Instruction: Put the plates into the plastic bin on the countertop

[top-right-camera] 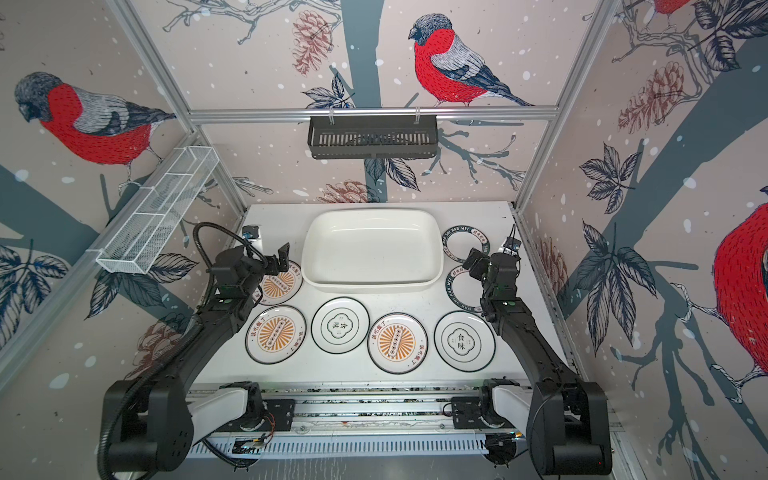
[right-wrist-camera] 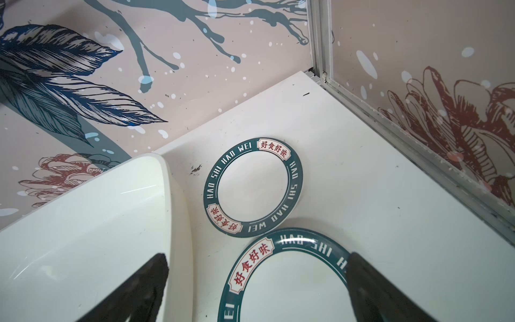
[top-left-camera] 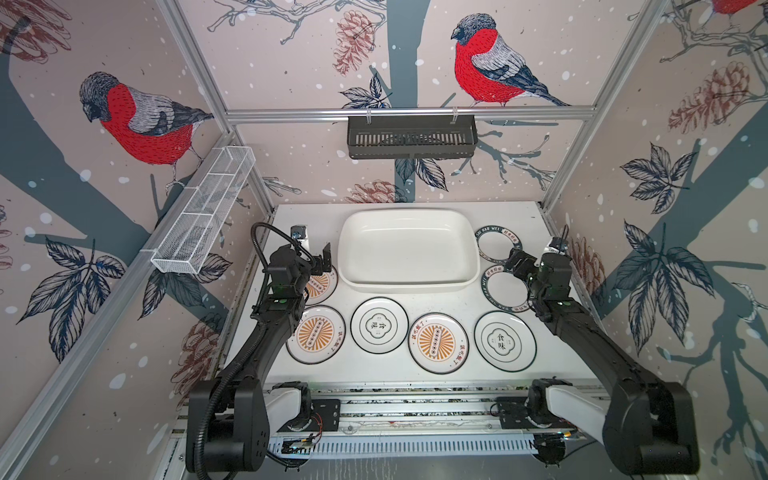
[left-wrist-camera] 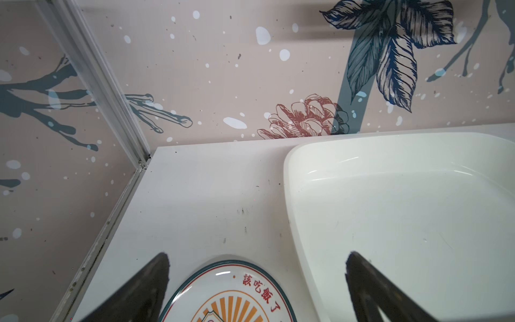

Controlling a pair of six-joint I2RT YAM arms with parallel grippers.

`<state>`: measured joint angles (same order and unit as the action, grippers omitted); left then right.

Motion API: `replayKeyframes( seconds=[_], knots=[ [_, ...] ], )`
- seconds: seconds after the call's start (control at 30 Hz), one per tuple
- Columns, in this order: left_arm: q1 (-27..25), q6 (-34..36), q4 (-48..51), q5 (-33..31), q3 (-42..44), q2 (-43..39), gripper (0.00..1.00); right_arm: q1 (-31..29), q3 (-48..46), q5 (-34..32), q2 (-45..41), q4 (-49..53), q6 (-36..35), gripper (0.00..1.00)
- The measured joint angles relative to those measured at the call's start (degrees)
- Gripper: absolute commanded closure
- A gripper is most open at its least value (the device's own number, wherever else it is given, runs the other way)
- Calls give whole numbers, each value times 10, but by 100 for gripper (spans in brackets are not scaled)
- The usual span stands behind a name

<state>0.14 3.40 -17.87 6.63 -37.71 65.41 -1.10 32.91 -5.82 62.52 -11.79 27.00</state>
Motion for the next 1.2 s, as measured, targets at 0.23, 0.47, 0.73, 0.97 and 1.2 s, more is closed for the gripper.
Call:
replayKeyframes(
  seconds=[0.23,0.47,0.73,0.97,1.2],
  knots=[
    [-9,51,177,102,-119,24,5,41,21,90,-7,68,15,10],
    [-38,101,341,172,-242,73,5,76,29,156,9,102,29,13],
    [-41,117,398,175,-294,90,5,120,27,213,37,119,43,19],
    [-41,125,414,175,-349,131,5,155,28,247,82,118,43,24],
    [-41,114,416,180,-376,179,5,183,56,266,159,99,42,29]
  ],
)
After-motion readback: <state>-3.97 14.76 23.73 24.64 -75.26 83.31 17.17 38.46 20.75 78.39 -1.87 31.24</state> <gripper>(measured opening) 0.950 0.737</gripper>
